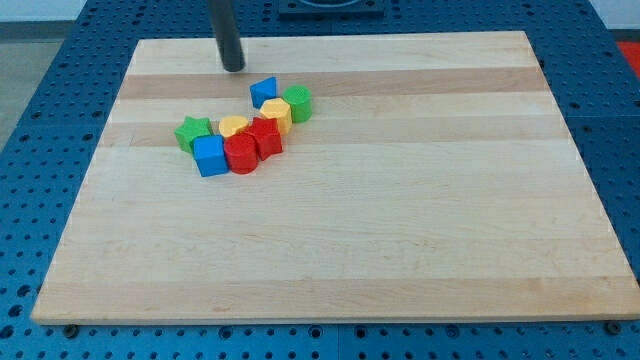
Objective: Push blue triangle close to the green circle
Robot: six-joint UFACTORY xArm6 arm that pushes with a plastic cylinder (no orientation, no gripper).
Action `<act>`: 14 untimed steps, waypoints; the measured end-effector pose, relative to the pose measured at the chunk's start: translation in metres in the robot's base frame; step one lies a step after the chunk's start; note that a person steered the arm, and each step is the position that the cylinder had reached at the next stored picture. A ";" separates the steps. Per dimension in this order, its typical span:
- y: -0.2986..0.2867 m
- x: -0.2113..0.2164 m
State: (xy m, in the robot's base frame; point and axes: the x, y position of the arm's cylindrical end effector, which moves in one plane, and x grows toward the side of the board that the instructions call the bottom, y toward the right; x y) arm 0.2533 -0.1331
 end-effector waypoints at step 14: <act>0.110 0.034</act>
State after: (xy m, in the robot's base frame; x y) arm 0.2873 -0.0233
